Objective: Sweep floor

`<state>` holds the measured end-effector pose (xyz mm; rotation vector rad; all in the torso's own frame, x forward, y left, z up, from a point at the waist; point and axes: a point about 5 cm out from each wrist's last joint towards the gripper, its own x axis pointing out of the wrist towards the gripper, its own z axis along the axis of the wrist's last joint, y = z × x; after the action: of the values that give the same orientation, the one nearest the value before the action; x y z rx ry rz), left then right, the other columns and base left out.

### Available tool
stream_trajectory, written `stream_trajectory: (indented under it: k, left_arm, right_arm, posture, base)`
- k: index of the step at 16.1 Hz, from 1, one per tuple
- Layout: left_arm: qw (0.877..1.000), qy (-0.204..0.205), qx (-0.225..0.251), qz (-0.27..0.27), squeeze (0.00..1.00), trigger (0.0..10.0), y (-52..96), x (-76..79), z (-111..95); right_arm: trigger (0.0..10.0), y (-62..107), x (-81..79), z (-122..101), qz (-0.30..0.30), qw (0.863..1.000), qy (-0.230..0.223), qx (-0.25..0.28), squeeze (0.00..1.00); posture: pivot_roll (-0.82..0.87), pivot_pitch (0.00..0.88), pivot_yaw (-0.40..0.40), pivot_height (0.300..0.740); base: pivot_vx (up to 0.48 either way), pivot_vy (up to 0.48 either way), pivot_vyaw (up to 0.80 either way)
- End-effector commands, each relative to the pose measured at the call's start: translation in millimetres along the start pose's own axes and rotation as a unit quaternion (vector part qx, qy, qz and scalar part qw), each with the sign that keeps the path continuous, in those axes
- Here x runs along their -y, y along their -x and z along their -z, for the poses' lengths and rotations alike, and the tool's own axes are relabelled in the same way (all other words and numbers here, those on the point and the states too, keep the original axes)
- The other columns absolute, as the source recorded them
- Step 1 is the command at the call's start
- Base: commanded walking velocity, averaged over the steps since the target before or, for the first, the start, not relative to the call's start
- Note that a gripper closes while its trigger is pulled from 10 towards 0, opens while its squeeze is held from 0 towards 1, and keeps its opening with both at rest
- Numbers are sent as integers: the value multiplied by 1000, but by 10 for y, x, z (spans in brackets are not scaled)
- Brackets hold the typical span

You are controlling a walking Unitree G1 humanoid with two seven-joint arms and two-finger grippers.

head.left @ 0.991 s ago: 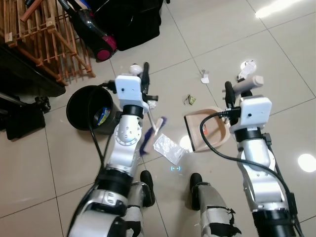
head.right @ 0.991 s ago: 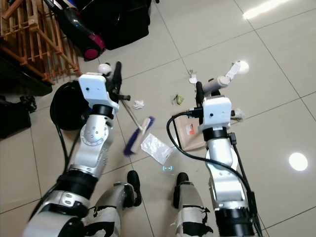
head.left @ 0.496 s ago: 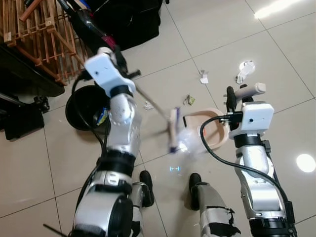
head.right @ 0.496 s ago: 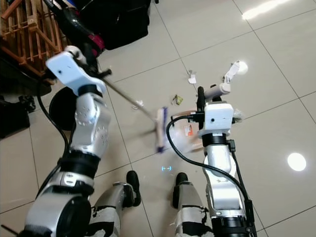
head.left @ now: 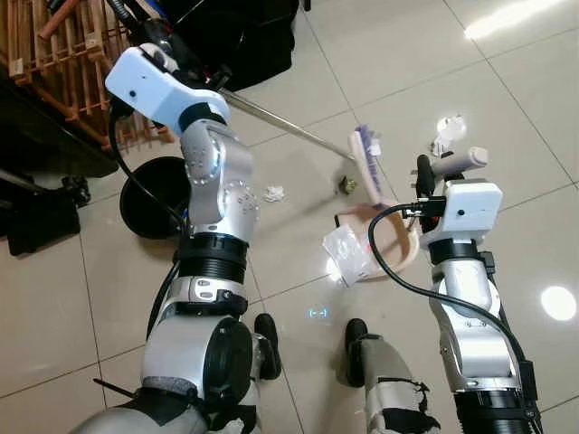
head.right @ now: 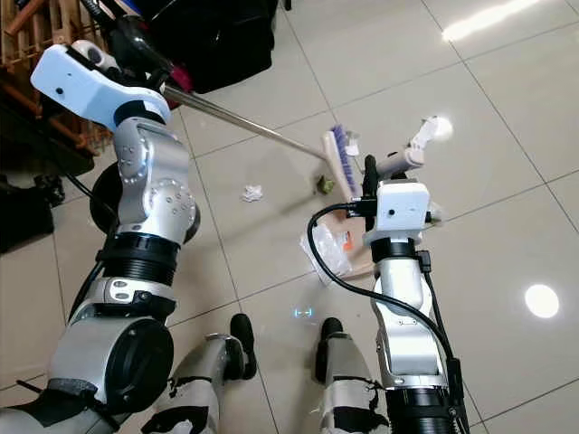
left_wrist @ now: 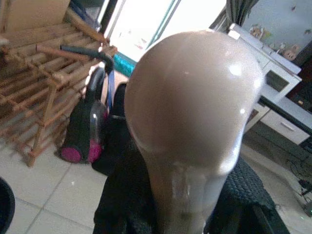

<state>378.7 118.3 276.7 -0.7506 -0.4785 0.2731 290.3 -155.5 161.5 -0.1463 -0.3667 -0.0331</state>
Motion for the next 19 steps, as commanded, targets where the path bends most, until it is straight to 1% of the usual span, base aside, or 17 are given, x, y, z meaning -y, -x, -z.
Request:
stream_trajectory:
  k: [1,2,3,4,5,6,7,9,11,12,13,14,15,16,17,18,19]
  left_arm:
    - [998,17,-18,53,0,10000,52,234,4]
    - [990,-40,-22,132,0,10000,72,306,7]
    - [983,-71,-21,168,0,10000,87,322,10]
    - [966,-117,-15,229,0,10000,121,333,-2]
    - [950,-154,-14,273,0,10000,151,336,-5]
    - [936,-168,16,308,0,10000,183,342,-89]
    - [931,-170,32,323,0,10000,203,336,-144]
    - [926,-182,19,331,0,10000,249,292,-101]
    - [915,-204,7,348,0,10000,354,226,-14]
    - [905,-227,-8,359,0,10000,457,163,84]
    - [897,-259,-27,356,0,10000,555,57,204]
    - [888,-291,-34,354,0,10000,621,-34,285]
    - [883,-307,-34,355,0,10000,659,-85,326]
    - [876,-327,-35,352,0,10000,741,-186,407]
    - [877,-327,-37,351,0,10000,755,-201,423]
    - [876,-335,-30,346,0,10000,800,-251,466]
    - [887,-328,-27,324,0,10000,851,-321,515]
  right_arm:
    - [10000,161,-128,293,-13,996,-45,-82,0]
    - [10000,166,-125,302,-12,995,-46,-82,0]
    - [10000,169,-123,308,-12,995,-46,-83,0]
    - [10000,170,-120,312,-10,995,-46,-83,0]
    - [10000,164,-117,309,-8,996,-46,-82,0]
    - [10000,153,-101,303,-7,996,-45,-79,0]
    - [10000,148,-87,303,-5,996,-45,-78,0]
    - [10000,154,-80,312,-5,996,-44,-80,0]
    - [10000,161,-88,319,-5,996,-45,-82,0]
    - [10000,165,-99,320,-4,995,-47,-83,0]
    - [10000,169,-113,323,-3,995,-50,-85,0]
    - [10000,171,-125,325,-2,995,-52,-86,0]
    - [10000,173,-132,324,-2,995,-54,-86,0]
    - [10000,175,-149,320,-5,995,-58,-86,0]
    - [10000,175,-151,319,-6,995,-58,-86,0]
    - [10000,183,-152,318,-7,995,-58,-85,0]
    - [10000,195,-154,323,-8,994,-60,-86,0]
  posture:
    - [52,388,109,740]
    - [59,382,112,740]
    - [61,377,114,740]
    - [62,367,118,740]
    - [60,361,120,740]
    - [60,362,120,740]
    - [61,362,119,740]
    - [63,361,121,740]
    - [59,365,124,740]
    - [57,369,125,740]
    - [57,377,124,740]
    - [55,383,123,740]
    - [54,386,121,740]
    - [49,394,118,740]
    - [49,394,118,740]
    - [48,400,119,740]
    - [44,403,120,740]
  base:
    - [0,0,0]
    - [0,0,0]
    - [0,0,0]
    - [0,0,0]
    - [0,0,0]
    - [0,0,0]
    - [0,0,0]
    - [0,0,0]
    - [0,0,0]
    - [0,0,0]
    - [0,0,0]
    - [0,0,0]
    - [0,0,0]
    - [0,0,0]
    - [0,0,0]
    - [0,0,0]
    - [0,0,0]
